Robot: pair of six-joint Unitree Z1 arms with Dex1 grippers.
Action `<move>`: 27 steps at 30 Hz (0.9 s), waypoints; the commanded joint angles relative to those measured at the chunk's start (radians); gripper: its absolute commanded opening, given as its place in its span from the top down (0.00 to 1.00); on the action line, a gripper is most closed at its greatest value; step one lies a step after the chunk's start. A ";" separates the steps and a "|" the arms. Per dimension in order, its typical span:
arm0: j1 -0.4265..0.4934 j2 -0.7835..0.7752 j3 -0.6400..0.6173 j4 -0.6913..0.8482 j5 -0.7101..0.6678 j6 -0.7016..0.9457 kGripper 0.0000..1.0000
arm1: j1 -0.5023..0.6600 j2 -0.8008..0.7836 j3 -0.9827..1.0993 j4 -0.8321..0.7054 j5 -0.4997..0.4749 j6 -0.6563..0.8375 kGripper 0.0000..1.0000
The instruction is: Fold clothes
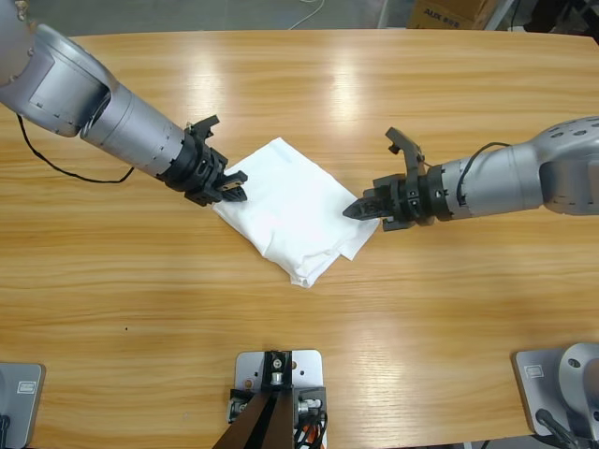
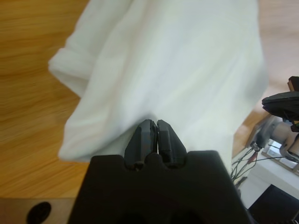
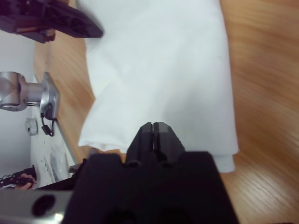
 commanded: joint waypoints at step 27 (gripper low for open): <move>0.001 0.069 0.184 -0.170 -0.005 -0.063 1.00 | -0.011 -0.052 0.077 0.159 -0.323 -0.013 1.00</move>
